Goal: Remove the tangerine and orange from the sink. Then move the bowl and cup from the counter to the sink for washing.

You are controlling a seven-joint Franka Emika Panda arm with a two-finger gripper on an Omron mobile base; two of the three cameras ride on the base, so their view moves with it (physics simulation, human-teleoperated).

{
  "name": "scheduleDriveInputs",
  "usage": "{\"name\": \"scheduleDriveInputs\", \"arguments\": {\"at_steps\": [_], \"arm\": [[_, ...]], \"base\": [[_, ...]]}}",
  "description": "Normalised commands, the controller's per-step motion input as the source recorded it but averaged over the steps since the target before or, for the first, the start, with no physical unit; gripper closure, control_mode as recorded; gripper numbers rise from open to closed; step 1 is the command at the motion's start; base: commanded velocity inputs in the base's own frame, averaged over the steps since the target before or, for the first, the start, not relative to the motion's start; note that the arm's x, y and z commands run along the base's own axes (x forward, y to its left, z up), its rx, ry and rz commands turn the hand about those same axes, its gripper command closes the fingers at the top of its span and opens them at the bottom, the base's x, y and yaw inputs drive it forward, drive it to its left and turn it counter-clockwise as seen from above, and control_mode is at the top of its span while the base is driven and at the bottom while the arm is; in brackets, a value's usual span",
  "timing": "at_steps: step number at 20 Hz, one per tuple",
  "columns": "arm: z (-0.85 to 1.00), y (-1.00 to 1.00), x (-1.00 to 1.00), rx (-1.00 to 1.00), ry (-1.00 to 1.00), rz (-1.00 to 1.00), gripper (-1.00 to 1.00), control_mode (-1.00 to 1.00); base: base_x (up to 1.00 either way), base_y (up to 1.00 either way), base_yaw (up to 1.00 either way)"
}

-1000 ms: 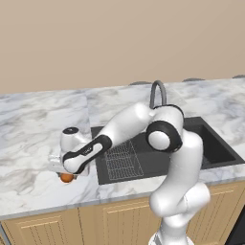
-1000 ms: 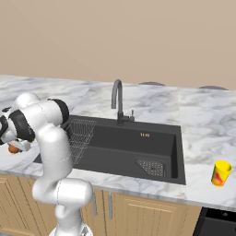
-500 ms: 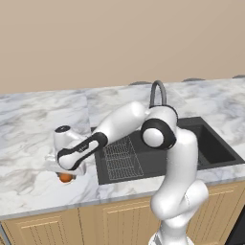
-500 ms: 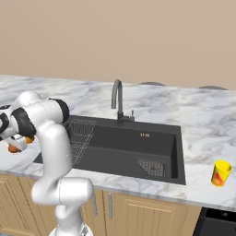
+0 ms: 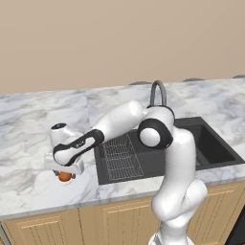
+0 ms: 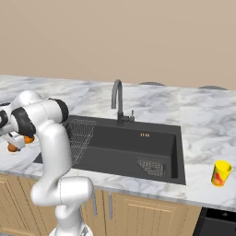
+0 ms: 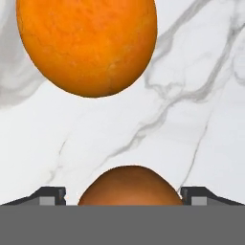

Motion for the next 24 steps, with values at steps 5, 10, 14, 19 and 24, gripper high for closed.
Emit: {"name": "scheduleDriveInputs", "arguments": {"at_steps": [5, 10, 14, 19, 24], "arm": [[0.00, -0.12, 0.00, 0.00, 0.08, -0.11, -1.00, -1.00], [0.09, -0.15, -0.04, 0.00, 0.08, -0.11, -1.00, -1.00], [0.28, -0.16, -0.11, 0.00, 0.02, -0.11, -1.00, -1.00], [0.38, -0.08, -0.13, 0.00, 0.00, -0.09, -1.00, -1.00], [0.38, -0.14, -0.19, 0.00, 0.01, -0.05, -1.00, -1.00]], "base": [[0.00, 0.00, 0.00], [0.00, 0.00, 0.00], [0.00, 0.00, 0.00], [0.00, 0.00, 0.00], [0.00, 0.00, 0.00]]}}
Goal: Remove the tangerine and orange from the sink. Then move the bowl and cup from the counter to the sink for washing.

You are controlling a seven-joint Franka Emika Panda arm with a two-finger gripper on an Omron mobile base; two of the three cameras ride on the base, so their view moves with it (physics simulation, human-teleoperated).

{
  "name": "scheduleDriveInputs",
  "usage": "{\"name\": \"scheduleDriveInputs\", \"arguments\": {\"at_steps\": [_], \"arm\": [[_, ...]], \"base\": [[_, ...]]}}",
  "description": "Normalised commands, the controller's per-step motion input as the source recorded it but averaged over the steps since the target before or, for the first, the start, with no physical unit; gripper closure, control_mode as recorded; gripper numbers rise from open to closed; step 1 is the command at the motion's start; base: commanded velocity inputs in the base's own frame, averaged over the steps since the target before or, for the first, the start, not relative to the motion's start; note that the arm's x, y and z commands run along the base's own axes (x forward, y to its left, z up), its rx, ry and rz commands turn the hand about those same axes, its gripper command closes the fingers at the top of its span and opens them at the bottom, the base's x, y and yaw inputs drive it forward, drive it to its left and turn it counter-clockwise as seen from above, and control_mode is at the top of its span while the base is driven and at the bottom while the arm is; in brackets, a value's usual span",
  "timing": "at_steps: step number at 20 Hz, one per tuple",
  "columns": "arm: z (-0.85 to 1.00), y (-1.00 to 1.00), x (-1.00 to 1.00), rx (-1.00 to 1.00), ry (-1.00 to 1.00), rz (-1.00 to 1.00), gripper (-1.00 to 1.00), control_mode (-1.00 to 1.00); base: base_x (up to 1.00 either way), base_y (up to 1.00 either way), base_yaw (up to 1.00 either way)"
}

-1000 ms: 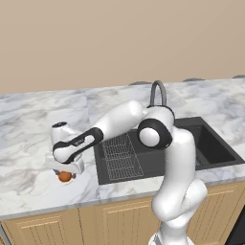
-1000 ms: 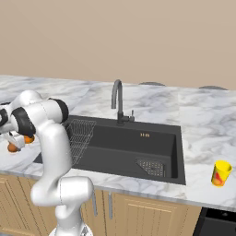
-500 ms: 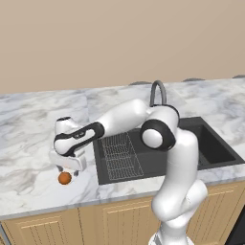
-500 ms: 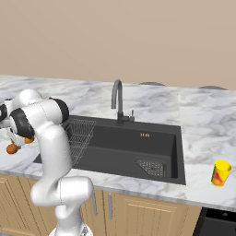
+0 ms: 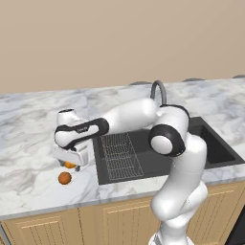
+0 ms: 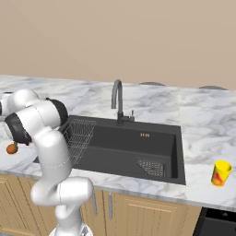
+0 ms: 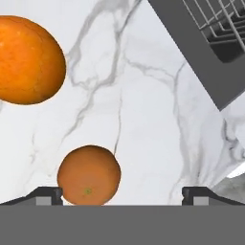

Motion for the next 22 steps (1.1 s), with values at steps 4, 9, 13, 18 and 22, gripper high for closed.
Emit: {"name": "scheduleDriveInputs", "arguments": {"at_steps": [4, 9, 13, 18, 22], "arm": [[0.32, -0.24, -0.25, 0.00, 0.00, -0.01, -1.00, -1.00], [0.26, -0.37, -0.26, 0.00, 0.00, 0.00, -1.00, -1.00], [0.22, -0.45, -0.25, 0.00, 0.00, 0.01, -1.00, -1.00], [0.16, -0.51, -0.26, 0.00, 0.00, 0.07, -1.00, -1.00], [0.10, -0.53, -0.23, 0.00, 0.00, 0.12, -1.00, -1.00]], "base": [[0.00, 0.00, 0.00], [0.00, 0.00, 0.00], [0.00, 0.00, 0.00], [0.00, 0.00, 0.00], [0.00, 0.00, 0.00]]}}
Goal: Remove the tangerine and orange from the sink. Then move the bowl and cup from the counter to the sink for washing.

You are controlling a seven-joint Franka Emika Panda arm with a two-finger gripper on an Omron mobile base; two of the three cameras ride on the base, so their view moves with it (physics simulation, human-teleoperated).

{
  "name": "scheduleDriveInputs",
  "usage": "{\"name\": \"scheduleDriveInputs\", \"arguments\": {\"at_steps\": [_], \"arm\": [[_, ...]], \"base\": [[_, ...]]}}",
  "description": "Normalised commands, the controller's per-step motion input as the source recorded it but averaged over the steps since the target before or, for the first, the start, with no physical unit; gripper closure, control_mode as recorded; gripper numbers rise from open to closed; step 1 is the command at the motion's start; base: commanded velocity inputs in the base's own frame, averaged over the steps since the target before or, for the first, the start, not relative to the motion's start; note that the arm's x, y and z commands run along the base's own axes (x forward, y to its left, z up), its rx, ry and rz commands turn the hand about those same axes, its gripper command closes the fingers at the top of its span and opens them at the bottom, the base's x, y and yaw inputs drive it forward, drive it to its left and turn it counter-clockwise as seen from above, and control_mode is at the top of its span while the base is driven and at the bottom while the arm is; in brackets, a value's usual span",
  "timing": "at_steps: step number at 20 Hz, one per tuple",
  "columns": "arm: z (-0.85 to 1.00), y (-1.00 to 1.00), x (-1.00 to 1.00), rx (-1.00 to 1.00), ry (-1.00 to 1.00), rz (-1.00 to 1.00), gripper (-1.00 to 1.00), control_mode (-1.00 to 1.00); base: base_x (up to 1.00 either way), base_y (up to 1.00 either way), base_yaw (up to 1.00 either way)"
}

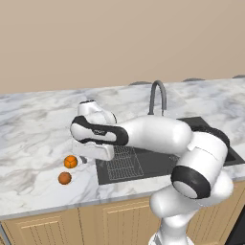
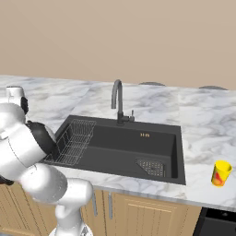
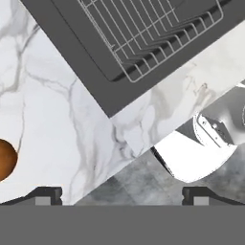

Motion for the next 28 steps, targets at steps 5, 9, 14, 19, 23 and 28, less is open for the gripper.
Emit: {"name": "scheduleDriveInputs", "arguments": {"at_steps": [5, 9, 14, 19, 23, 28], "arm": [[0.09, -0.55, -0.21, 0.00, -0.02, 0.17, -1.00, -1.00], [0.09, -0.56, -0.20, 0.00, -0.05, 0.19, -1.00, -1.00], [0.09, -0.55, -0.17, 0.00, -0.06, 0.16, -1.00, -1.00], [0.08, -0.54, -0.13, 0.00, -0.05, 0.15, -1.00, -1.00], [0.09, -0.53, -0.09, 0.00, -0.02, 0.13, -1.00, -1.00], [0.10, -0.52, -0.07, 0.00, 0.00, 0.11, -1.00, -1.00]], "base": [[0.00, 0.00, 0.00], [0.00, 0.00, 0.00], [0.00, 0.00, 0.00], [0.00, 0.00, 0.00], [0.00, 0.00, 0.00], [0.00, 0.00, 0.00]]}}
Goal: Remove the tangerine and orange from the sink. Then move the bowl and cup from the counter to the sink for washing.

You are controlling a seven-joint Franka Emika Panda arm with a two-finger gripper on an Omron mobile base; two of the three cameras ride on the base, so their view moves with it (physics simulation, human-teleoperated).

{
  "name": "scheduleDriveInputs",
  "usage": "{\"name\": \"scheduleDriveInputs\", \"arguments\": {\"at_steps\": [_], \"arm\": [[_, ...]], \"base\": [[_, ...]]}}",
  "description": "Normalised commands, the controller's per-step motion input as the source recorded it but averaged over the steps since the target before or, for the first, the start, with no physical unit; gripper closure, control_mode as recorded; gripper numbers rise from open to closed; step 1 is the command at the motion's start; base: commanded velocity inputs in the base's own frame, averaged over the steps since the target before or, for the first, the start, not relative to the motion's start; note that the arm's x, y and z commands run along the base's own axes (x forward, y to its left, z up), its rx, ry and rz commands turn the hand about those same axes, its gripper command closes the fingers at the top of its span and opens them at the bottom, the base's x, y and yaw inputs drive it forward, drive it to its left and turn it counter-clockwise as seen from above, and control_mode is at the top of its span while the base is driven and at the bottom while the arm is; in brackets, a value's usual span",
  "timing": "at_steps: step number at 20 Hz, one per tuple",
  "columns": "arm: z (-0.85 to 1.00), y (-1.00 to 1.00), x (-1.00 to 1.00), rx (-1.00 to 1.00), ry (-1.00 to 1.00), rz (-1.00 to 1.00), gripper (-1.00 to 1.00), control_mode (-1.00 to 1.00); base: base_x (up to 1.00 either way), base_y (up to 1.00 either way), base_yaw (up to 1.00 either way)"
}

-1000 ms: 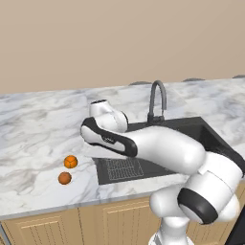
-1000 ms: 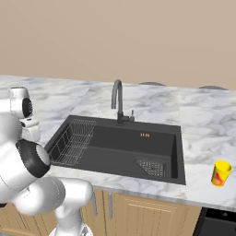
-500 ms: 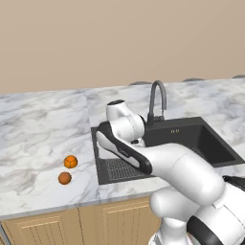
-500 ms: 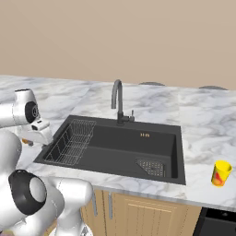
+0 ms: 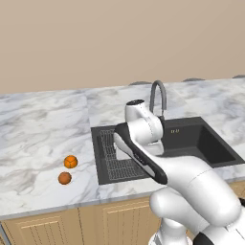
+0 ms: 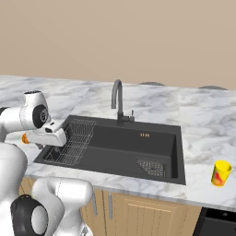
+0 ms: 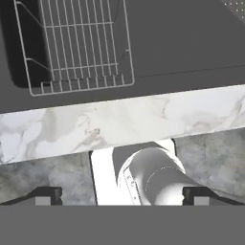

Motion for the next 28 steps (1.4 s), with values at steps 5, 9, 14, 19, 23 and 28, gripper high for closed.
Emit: {"name": "scheduleDriveInputs", "arguments": {"at_steps": [5, 9, 14, 19, 23, 28], "arm": [[0.11, -0.53, -0.07, 0.00, 0.00, 0.10, -1.00, -1.00], [0.11, -0.55, -0.06, 0.00, 0.00, 0.11, -1.00, -1.00], [0.09, -0.54, -0.01, 0.00, 0.00, 0.09, -1.00, -1.00], [0.08, -0.55, 0.00, 0.00, 0.00, 0.06, -1.00, -1.00], [0.05, -0.55, 0.00, 0.00, 0.00, 0.02, -1.00, -1.00], [0.04, -0.54, 0.00, 0.00, 0.00, 0.00, -1.00, -1.00]], "base": [[0.00, 0.00, 0.00], [0.00, 0.00, 0.00], [0.00, 0.00, 0.00], [0.00, 0.00, 0.00], [0.00, 0.00, 0.00], [0.00, 0.00, 0.00]]}}
